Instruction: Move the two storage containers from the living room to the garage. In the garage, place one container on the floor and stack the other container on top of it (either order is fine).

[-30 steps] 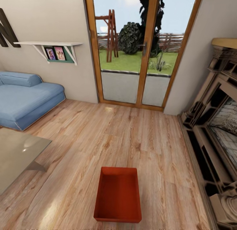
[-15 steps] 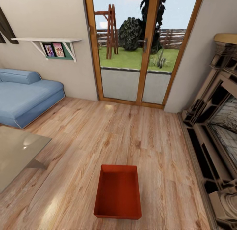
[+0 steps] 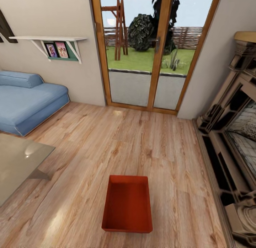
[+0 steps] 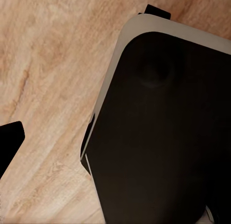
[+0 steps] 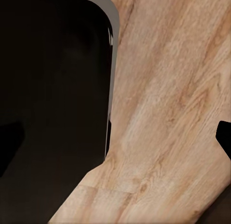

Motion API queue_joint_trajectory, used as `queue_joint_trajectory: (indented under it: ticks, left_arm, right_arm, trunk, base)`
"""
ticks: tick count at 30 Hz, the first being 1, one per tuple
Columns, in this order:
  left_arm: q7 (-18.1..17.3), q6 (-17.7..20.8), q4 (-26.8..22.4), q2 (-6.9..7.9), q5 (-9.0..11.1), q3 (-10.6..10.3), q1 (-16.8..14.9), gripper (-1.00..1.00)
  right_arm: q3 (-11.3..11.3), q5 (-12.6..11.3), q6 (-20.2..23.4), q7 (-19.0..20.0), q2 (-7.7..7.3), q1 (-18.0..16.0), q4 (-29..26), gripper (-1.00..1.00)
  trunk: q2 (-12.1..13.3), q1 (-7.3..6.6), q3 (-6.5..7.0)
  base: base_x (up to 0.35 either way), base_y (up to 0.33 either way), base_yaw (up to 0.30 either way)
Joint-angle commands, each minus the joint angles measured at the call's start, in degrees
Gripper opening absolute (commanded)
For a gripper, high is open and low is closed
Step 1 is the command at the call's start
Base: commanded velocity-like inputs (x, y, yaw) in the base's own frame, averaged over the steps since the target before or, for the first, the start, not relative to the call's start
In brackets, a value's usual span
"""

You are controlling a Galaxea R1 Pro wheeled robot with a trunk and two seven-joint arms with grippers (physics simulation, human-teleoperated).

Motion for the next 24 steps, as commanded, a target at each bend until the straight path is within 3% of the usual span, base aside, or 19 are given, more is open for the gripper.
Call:
queue_joint_trajectory:
  ticks: [1, 24]
  left_arm:
    - [0.08, -0.15, 0.02, -0.01, 0.23, -0.08, -0.02, 1.00]
    - [0.05, -0.15, 0.02, -0.01, 0.23, -0.08, -0.02, 1.00]
  right_arm:
    - [0.50, -0.56, -0.35, -0.02, 0.02, -0.06, 0.18, 1.00]
    - [0.55, -0.55, -0.35, -0.02, -0.05, -0.06, 0.18, 1.00]
  trunk:
    - [-0.03, 0.00, -0.13]
    - [-0.03, 0.00, -2.23]
  base:
    - [0.000, 0.000, 0.000]
    - [0.000, 0.000, 0.000]
